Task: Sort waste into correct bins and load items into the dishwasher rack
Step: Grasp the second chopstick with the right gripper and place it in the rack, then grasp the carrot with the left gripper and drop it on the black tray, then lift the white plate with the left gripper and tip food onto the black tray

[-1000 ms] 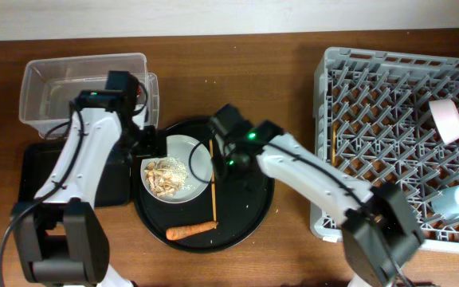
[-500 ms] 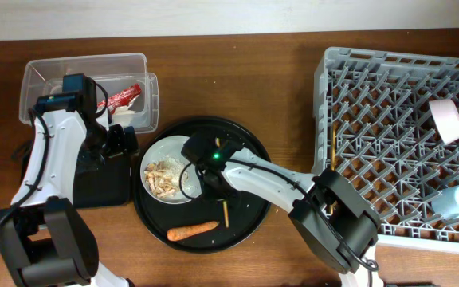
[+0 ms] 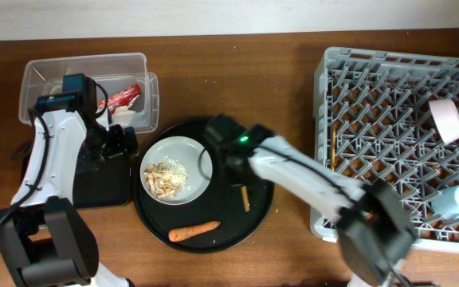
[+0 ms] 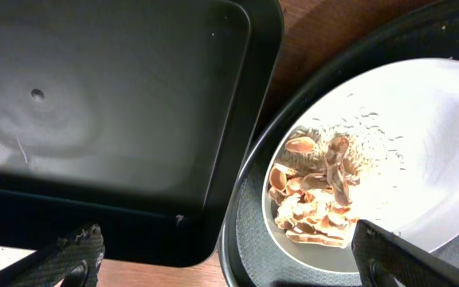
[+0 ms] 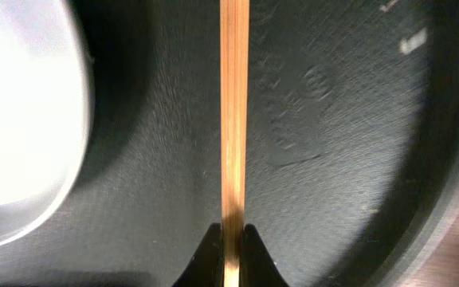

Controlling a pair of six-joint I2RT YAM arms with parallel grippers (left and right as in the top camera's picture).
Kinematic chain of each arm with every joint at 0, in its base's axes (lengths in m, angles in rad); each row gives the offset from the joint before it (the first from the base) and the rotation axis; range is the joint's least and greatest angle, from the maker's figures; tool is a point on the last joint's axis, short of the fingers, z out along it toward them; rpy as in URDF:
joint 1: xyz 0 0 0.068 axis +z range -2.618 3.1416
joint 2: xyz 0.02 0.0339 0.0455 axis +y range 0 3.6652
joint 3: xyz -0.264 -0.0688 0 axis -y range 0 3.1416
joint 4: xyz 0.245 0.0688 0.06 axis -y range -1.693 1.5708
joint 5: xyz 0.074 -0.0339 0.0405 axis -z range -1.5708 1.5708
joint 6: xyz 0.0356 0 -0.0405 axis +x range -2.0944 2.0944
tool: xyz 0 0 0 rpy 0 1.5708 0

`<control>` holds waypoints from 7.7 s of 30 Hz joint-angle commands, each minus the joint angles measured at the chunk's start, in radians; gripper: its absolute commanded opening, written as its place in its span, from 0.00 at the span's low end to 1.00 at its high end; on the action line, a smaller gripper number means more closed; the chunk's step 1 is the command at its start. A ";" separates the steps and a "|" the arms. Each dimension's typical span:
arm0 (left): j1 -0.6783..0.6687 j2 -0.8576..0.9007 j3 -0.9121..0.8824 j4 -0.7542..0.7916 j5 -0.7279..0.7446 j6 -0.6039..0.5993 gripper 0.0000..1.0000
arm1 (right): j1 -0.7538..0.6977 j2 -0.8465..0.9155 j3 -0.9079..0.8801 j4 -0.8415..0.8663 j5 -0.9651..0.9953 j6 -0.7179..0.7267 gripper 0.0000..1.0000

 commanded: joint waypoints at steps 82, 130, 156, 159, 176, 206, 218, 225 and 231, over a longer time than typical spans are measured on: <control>-0.880 -0.256 -0.727 0.534 -0.079 -1.512 0.29 | -0.896 -0.521 -0.176 -0.218 -0.195 -0.503 0.69; 0.315 -0.141 -0.171 0.277 -0.063 -0.362 0.99 | -0.896 -0.521 -0.176 -0.206 -0.188 -0.503 0.70; -0.595 0.257 -0.101 0.343 -0.001 -0.341 0.18 | -0.896 -0.521 -0.176 -0.205 -0.188 -0.503 0.74; -0.638 0.257 -0.101 0.298 -0.097 -0.341 0.04 | -0.896 -0.521 -0.176 -0.212 -0.188 -0.503 0.74; -0.719 0.269 -0.082 0.156 -0.349 -0.341 0.00 | -0.896 -0.521 -0.176 -0.220 -0.188 -0.503 0.74; 0.139 -0.030 0.085 -0.016 0.620 0.262 0.00 | -0.896 -0.520 -0.193 -0.222 -0.160 -0.510 0.74; 0.396 -0.047 0.085 -0.124 0.888 0.366 0.00 | -0.896 -0.520 -0.225 -0.214 -0.145 -0.510 0.74; 0.471 -0.039 0.082 -0.127 0.985 0.408 0.00 | -0.896 -0.520 -0.225 -0.212 -0.142 -0.510 0.74; 0.523 -0.027 0.081 -0.165 1.086 0.475 0.00 | -0.896 -0.520 -0.225 -0.212 -0.142 -0.510 0.74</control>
